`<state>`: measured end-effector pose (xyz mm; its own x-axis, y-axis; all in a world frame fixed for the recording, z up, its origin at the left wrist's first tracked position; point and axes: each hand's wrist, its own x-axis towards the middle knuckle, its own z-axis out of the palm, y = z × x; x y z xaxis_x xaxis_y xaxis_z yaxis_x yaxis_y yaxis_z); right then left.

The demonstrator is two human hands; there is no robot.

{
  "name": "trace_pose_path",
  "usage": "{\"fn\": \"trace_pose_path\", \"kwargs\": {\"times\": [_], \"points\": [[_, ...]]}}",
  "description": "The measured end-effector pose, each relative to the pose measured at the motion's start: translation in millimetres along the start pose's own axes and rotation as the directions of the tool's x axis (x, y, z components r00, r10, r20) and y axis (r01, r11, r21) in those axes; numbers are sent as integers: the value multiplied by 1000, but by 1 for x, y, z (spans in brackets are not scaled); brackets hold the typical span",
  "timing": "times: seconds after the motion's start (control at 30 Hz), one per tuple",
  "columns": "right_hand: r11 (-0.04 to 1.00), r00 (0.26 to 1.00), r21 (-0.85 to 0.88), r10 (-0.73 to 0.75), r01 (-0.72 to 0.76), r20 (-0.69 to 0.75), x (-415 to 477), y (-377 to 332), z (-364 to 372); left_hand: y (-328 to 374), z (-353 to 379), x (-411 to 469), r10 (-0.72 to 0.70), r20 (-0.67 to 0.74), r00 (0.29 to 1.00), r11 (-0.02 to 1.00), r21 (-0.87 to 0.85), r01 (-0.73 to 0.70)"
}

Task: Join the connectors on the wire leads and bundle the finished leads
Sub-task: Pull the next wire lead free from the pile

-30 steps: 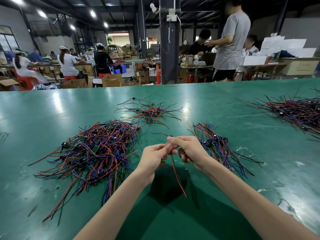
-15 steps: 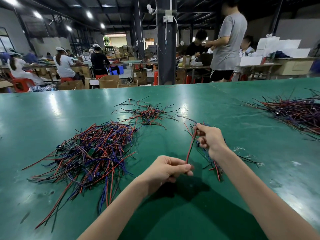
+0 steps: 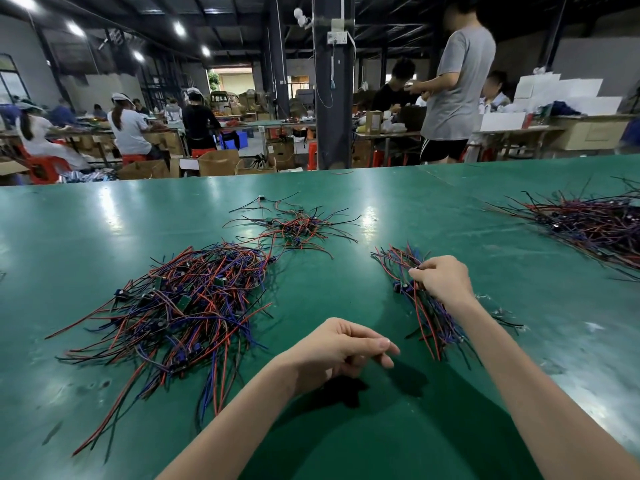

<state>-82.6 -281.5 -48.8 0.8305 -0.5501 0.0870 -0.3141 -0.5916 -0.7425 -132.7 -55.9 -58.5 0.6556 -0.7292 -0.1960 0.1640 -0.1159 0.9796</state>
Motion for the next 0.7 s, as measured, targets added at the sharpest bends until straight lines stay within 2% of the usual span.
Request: {"fn": "trace_pose_path", "kwargs": {"times": [0.1, 0.3, 0.37, 0.4, 0.43, 0.47, 0.5, 0.53, 0.57, 0.63, 0.7], "points": [[987, 997, -158, -31, 20, -69, -6, -3, -1, 0, -1, 0, -5, 0, 1000, 1000, -3, 5], [931, 982, -354, -140, 88, -123, -10, -4, 3, 0, 1, -1, -9, -10, 1000, 1000, 29, 10], [908, 979, -399, -179, 127, -94, -12, -4, 7, 1, 1, 0, 30, -76, 997, 997, 68, -25], [900, 980, -414, -184, 135, -79, -13, -4, 9, 1, 0, 0, 82, -140, 987, 986, 155, -60], [895, 981, -425, -184, 138, -68, -14, -4, 10, 1, -3, 0, 176, -209, 962, 938, 331, -100], [892, 981, -430, -185, 140, -64, -14, -4, 11, -1, -9, 0, 302, -251, 920, 810, 576, -109], [889, 980, -435, -190, 144, -64, -15, -3, 12, -2, -16, 1, 414, -240, 878, 605, 793, -69], [885, 977, -441, -200, 150, -69, -16, -3, 12, -1, -22, 1, 487, -215, 846, 411, 911, -5], [879, 975, -451, -211, 157, -73, -17, -4, 12, 1, -29, -1, 543, -219, 811, 330, 943, 34], [863, 965, -470, -250, 187, -75, -21, -7, 14, 7, -41, -4, 661, -299, 688, 362, 930, 58], [857, 948, -457, -308, 241, -78, -27, -12, 17, 15, -55, -10, 755, -416, 507, 390, 906, 163]]}}
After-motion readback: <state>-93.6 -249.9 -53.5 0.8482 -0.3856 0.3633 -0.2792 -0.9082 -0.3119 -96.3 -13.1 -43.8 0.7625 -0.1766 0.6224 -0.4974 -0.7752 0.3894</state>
